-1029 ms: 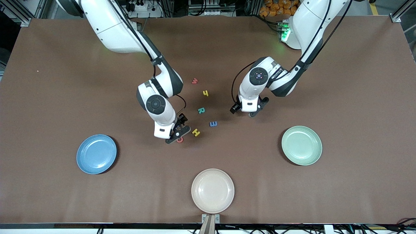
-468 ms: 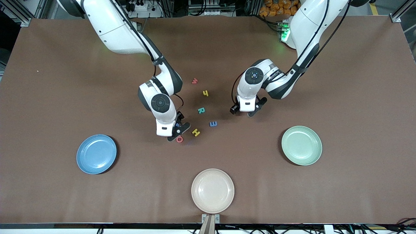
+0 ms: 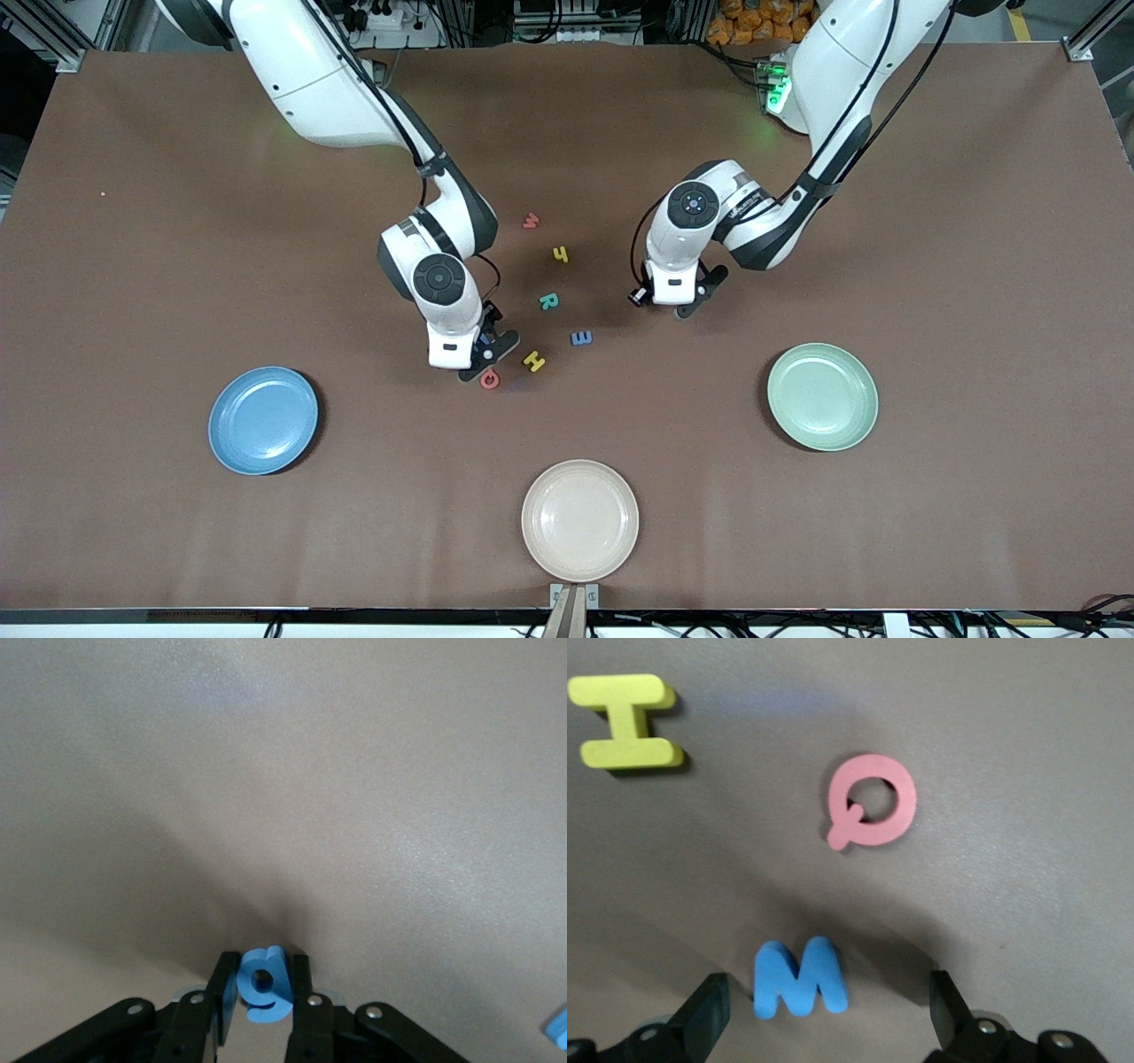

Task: Sort uppercase to blue plate, lowercase to green plate
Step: 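Grasp the blue g with the left gripper while the right gripper grasps the blue M, then drop the g on the green plate while the right gripper carries the M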

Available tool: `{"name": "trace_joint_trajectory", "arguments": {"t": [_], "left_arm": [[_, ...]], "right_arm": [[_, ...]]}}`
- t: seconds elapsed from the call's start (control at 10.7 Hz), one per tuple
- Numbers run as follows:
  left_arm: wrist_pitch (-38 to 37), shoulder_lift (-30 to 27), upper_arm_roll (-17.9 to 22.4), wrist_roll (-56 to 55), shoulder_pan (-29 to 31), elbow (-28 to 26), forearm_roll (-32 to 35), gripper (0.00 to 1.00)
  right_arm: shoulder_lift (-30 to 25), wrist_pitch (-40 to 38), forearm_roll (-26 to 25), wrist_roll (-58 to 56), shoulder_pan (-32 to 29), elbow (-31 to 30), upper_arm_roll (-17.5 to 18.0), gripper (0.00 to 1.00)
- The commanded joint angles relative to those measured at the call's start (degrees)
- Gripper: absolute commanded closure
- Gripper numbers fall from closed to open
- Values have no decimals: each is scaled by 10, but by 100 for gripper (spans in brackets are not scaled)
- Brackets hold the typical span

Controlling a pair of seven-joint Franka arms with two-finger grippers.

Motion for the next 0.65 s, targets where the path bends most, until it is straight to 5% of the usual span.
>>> {"name": "trace_joint_trajectory", "arguments": {"t": [0.0, 0.47, 0.56], "left_arm": [[1, -7, 2, -8, 7, 15, 20, 100], [-130, -29, 3, 119, 57, 128, 19, 100], [-148, -28, 3, 167, 79, 150, 17, 100]], "right_arm": [[-14, 8, -1, -2, 6, -10, -1, 0], [-13, 9, 2, 4, 5, -12, 0, 0], [-13, 8, 6, 5, 5, -13, 0, 22]]}}
